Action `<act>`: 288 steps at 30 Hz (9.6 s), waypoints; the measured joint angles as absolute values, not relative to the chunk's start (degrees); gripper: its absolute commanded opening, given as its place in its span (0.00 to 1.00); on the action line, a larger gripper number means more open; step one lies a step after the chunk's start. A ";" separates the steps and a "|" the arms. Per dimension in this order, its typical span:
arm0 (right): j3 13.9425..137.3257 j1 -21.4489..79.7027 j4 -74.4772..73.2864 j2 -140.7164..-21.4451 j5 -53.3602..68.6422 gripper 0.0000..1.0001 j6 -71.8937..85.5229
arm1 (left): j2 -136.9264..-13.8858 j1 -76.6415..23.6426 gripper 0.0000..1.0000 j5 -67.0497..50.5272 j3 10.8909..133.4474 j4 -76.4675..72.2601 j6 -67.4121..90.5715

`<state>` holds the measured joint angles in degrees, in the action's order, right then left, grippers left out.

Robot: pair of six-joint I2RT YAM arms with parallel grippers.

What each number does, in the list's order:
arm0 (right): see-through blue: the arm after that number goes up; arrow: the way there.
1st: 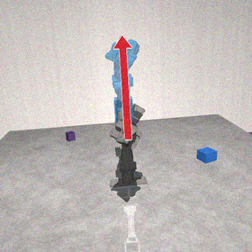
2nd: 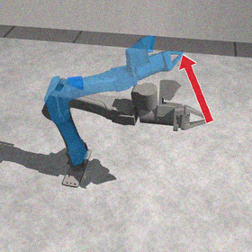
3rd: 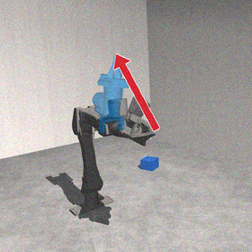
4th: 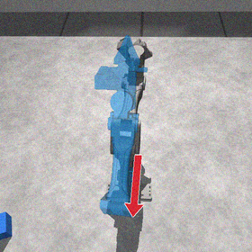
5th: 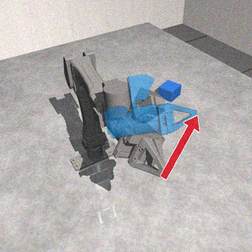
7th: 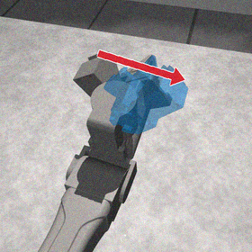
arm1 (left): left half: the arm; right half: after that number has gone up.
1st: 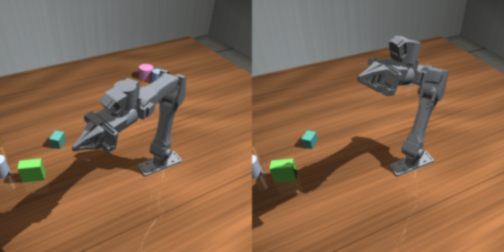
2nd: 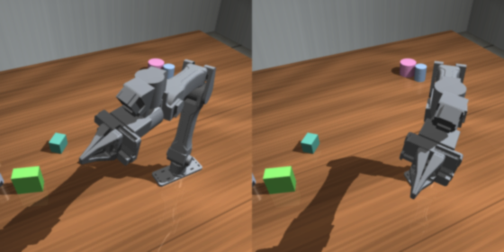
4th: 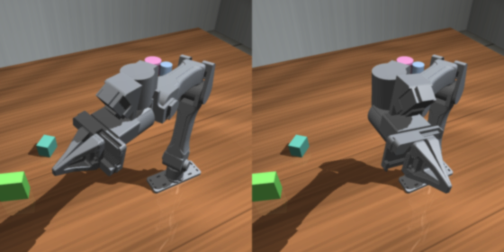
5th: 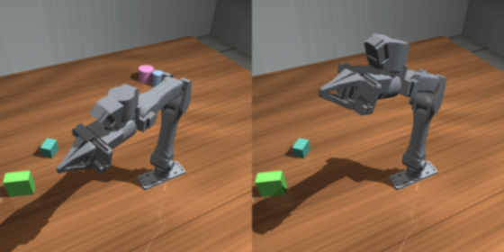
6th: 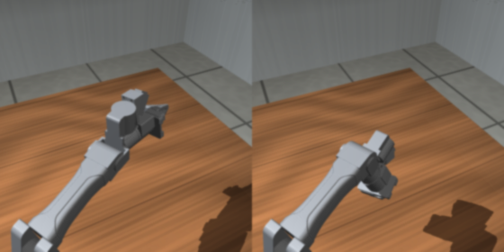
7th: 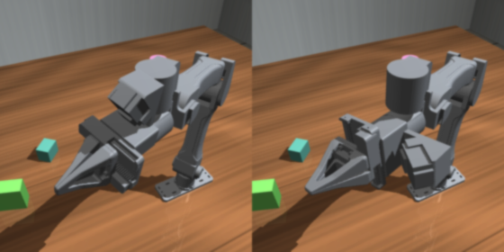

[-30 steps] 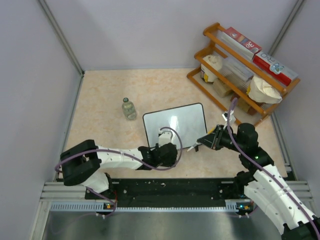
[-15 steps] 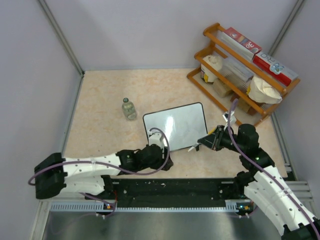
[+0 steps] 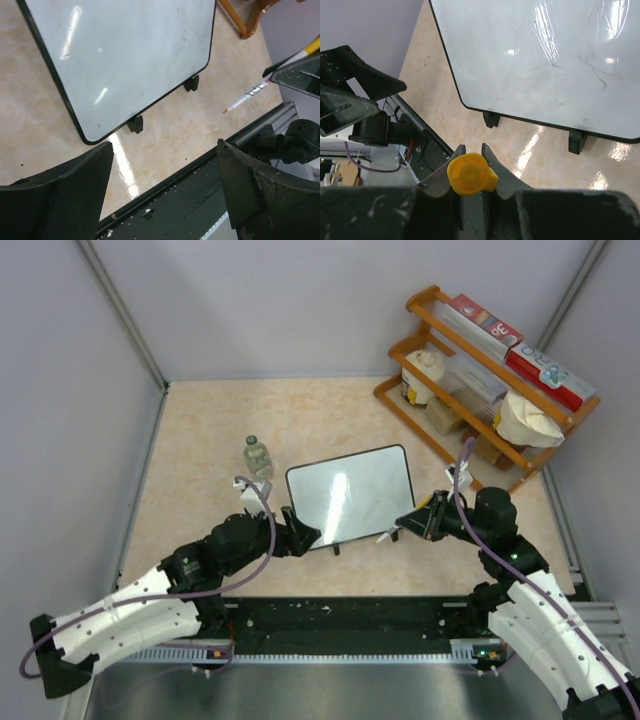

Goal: Write a sentence on the whiteboard
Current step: Move the whiteboard to the center of the board, then hold the whiteboard at the center of the board, then write a sentence on the whiteboard.

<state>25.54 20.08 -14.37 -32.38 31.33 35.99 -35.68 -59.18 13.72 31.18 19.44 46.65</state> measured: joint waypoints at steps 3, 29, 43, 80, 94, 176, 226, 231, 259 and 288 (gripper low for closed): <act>25.54 20.08 -14.37 -32.38 31.33 0.00 35.97 | -35.68 -52.64 0.86 9.13 30.72 19.33 45.12; 25.58 20.08 -14.41 -32.25 30.68 0.00 33.47 | -48.71 -23.07 0.86 -15.66 32.49 18.11 30.63; 25.61 20.08 -12.56 -32.42 31.11 0.00 31.92 | -51.55 -8.32 0.83 -35.79 24.64 -3.86 30.52; 29.26 20.08 -1.72 -42.59 36.16 0.00 31.48 | -62.11 -6.76 0.99 -40.51 23.44 -23.75 29.10; 30.68 20.78 -2.81 -42.70 35.70 0.00 30.94 | -59.13 -6.79 0.98 -32.95 24.10 -29.78 34.02; 46.09 37.04 11.60 -65.89 18.90 0.00 23.81 | -81.17 -9.17 0.27 -51.16 24.71 -41.12 30.24; 47.64 48.64 21.98 -76.14 -5.30 0.00 12.60 | -79.79 -9.58 0.00 -54.83 24.69 -39.83 33.39; 47.64 48.66 22.33 -76.29 -5.58 0.00 12.60 | -79.79 -9.58 0.00 -54.81 24.69 -39.81 33.39; 45.17 48.75 23.00 -76.55 -3.90 0.00 14.57 | -80.14 -9.54 0.00 -54.30 24.69 -38.76 33.41; 43.51 48.77 23.79 -76.79 -0.14 0.00 17.19 | -80.16 -9.54 0.00 -54.46 24.69 -38.94 33.36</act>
